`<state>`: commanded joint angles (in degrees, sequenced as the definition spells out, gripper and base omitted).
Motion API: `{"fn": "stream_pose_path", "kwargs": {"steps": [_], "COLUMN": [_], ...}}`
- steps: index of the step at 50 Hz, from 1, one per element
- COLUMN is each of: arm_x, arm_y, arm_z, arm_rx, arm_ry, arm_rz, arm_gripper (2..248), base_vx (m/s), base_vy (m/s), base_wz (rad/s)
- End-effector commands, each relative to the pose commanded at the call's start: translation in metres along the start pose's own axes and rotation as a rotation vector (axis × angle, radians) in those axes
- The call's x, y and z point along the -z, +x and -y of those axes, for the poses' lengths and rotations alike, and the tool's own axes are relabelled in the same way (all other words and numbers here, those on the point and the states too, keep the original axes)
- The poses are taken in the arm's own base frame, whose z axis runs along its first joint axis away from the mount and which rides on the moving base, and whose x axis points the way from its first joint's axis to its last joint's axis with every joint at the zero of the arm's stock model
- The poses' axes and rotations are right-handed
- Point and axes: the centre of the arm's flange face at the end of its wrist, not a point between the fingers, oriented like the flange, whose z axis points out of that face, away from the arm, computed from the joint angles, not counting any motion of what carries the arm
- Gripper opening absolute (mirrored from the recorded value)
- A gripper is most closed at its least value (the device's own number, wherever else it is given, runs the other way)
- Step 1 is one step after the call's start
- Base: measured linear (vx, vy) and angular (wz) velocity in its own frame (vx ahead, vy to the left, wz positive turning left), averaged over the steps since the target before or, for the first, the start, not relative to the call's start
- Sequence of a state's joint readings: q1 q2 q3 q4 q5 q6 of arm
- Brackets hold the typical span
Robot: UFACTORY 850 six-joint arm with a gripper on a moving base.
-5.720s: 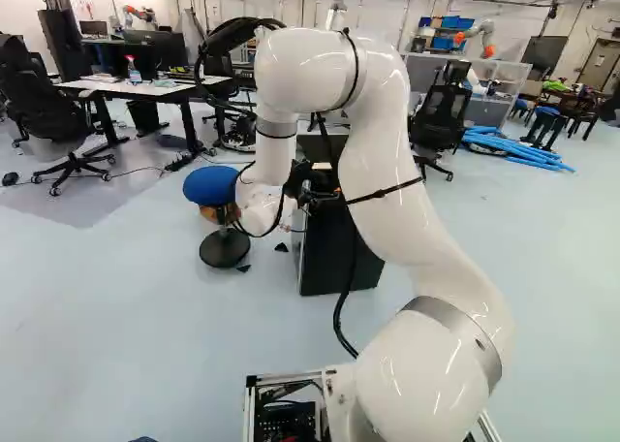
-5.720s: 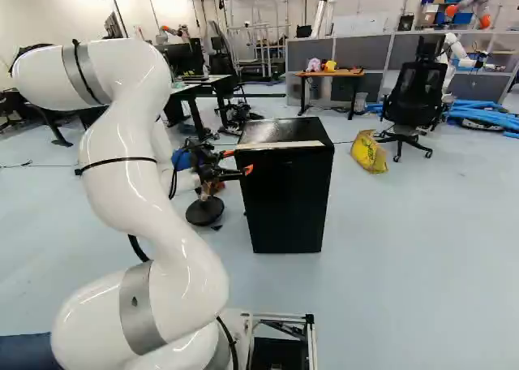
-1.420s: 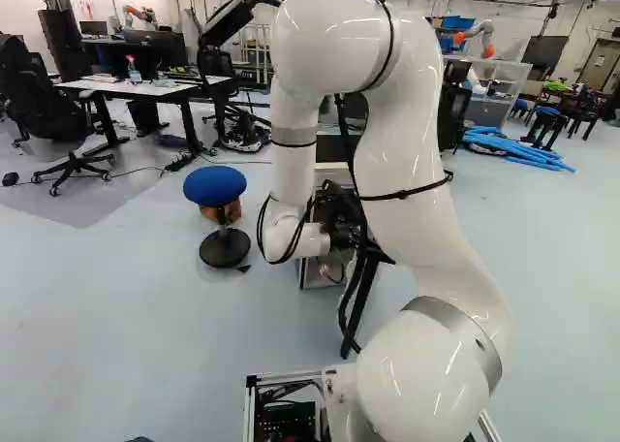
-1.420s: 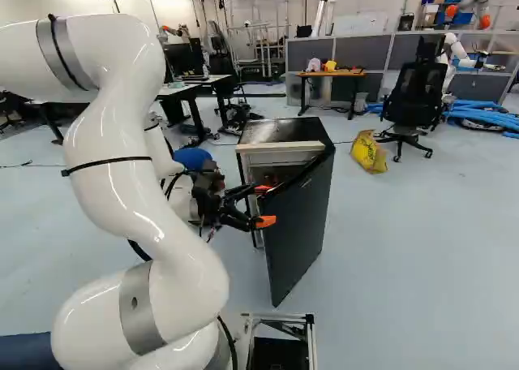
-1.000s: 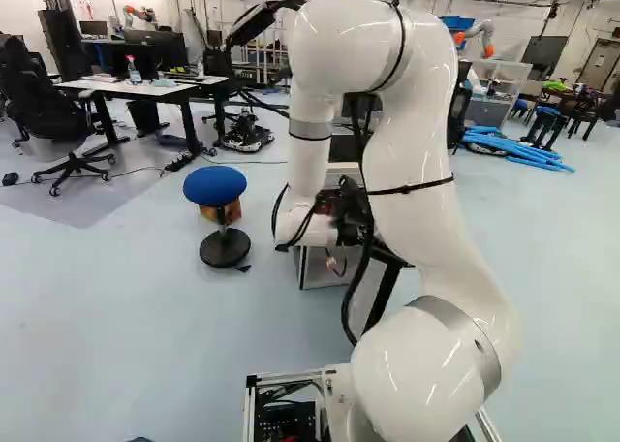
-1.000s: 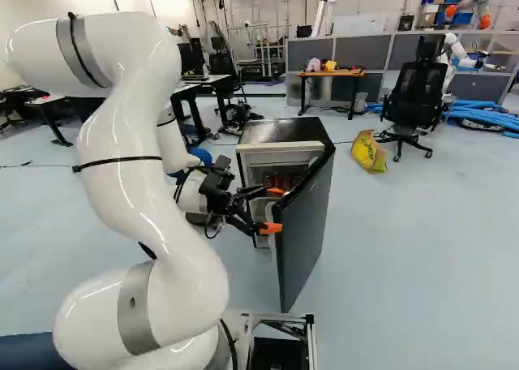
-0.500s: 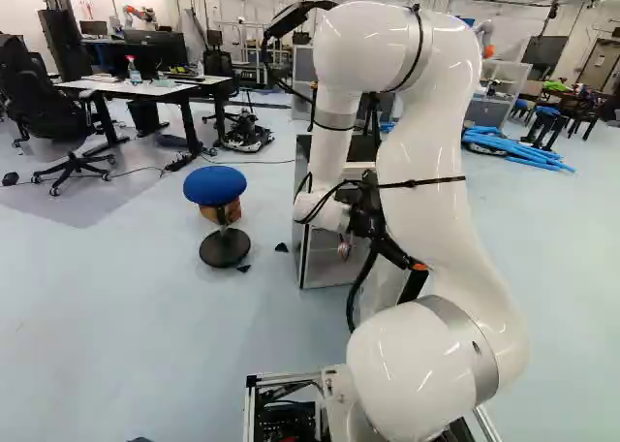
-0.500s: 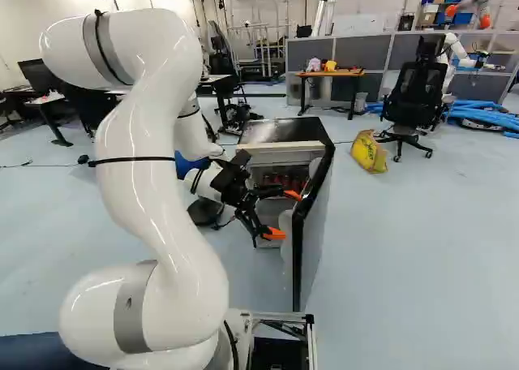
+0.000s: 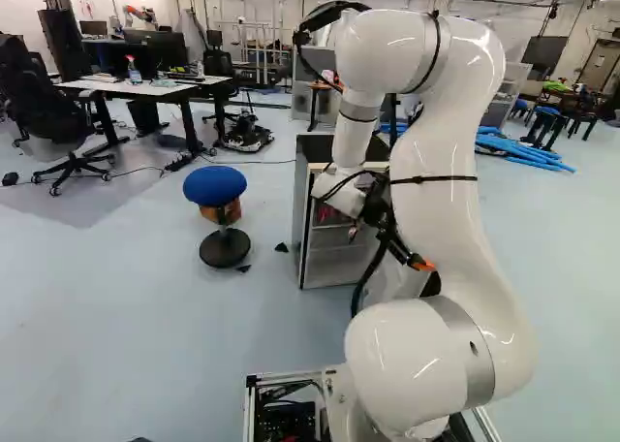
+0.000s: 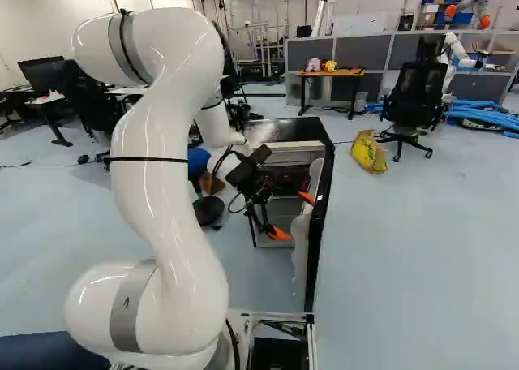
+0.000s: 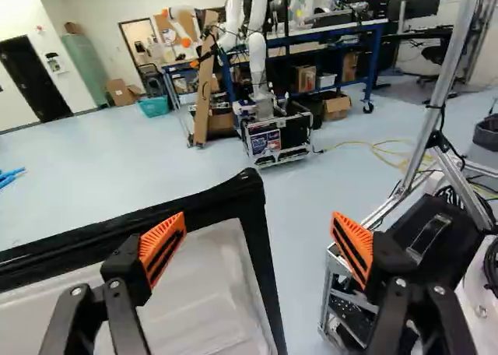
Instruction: Grab a drink from the fridge
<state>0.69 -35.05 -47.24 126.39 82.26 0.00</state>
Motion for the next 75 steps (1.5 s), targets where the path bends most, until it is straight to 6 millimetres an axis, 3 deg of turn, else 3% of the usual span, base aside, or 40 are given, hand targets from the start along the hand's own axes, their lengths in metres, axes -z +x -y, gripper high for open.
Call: {"fn": "stream_pose_path", "kwargs": {"steps": [22, 75], "arm_x": [-0.016, -0.073], "arm_y": [0.003, 0.026], "arm_z": [0.052, 0.184], "arm_rx": [-0.12, -0.365], "arm_ry": [-0.174, -0.332], "arm_rz": [0.088, 0.147], "arm_gripper": [247, 247], "base_vx": [0.0, 0.0], "base_vy": [0.0, 0.0], "base_wz": [0.0, 0.0]}}
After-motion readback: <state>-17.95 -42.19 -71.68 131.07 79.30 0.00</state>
